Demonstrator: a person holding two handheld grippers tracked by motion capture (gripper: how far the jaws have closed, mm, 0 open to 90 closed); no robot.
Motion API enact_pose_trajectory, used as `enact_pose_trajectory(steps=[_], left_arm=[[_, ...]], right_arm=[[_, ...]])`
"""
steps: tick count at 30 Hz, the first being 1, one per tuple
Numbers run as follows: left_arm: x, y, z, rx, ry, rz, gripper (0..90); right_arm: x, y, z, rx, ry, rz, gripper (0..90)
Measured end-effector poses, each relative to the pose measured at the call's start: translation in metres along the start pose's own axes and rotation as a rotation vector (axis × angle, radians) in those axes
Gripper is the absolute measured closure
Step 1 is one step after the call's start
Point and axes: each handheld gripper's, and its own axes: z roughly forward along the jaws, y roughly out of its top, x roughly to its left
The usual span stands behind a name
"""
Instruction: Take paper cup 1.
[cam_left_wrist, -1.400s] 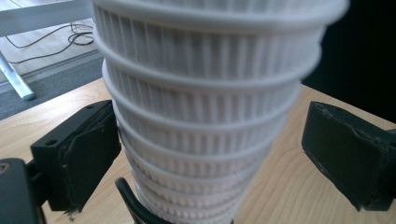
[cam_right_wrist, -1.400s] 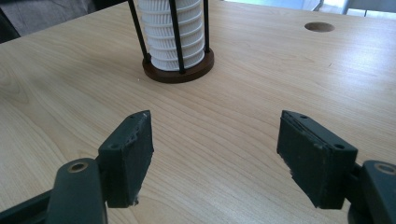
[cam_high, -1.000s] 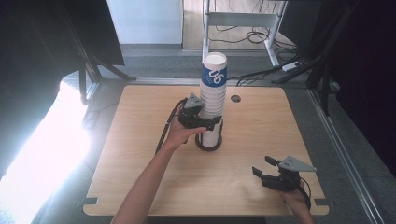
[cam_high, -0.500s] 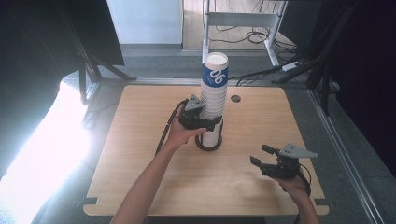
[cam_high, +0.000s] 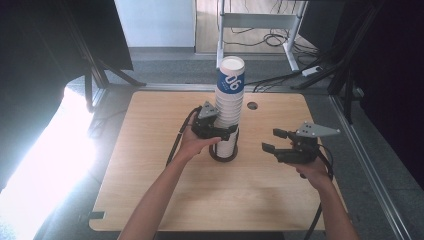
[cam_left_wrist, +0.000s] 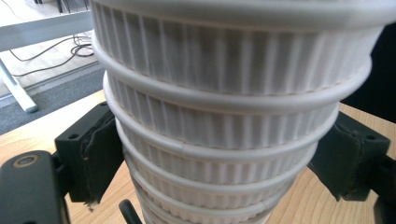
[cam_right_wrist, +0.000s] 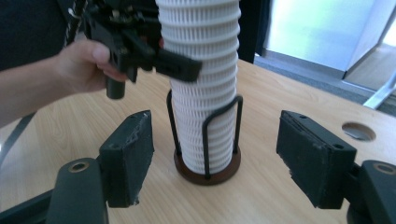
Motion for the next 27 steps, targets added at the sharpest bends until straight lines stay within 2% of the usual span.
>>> enact_pose_trajectory(steps=[3, 14, 27], left_arm=[[0.0, 0.0, 0.0, -0.001, 0.003, -0.002, 12.7], [-0.001, 0.0, 0.0, 0.003, 0.004, -0.003, 12.7], [-0.002, 0.001, 0.0, 0.004, 0.007, -0.005, 12.8]], right_arm=[[-0.002, 0.016, 0.003, -0.001, 0.026, -0.015, 27.9], [-0.001, 0.055, 0.009, -0.023, 0.057, -0.05, 28.1], [-0.002, 0.082, 0.014, -0.027, 0.058, -0.067, 28.0]])
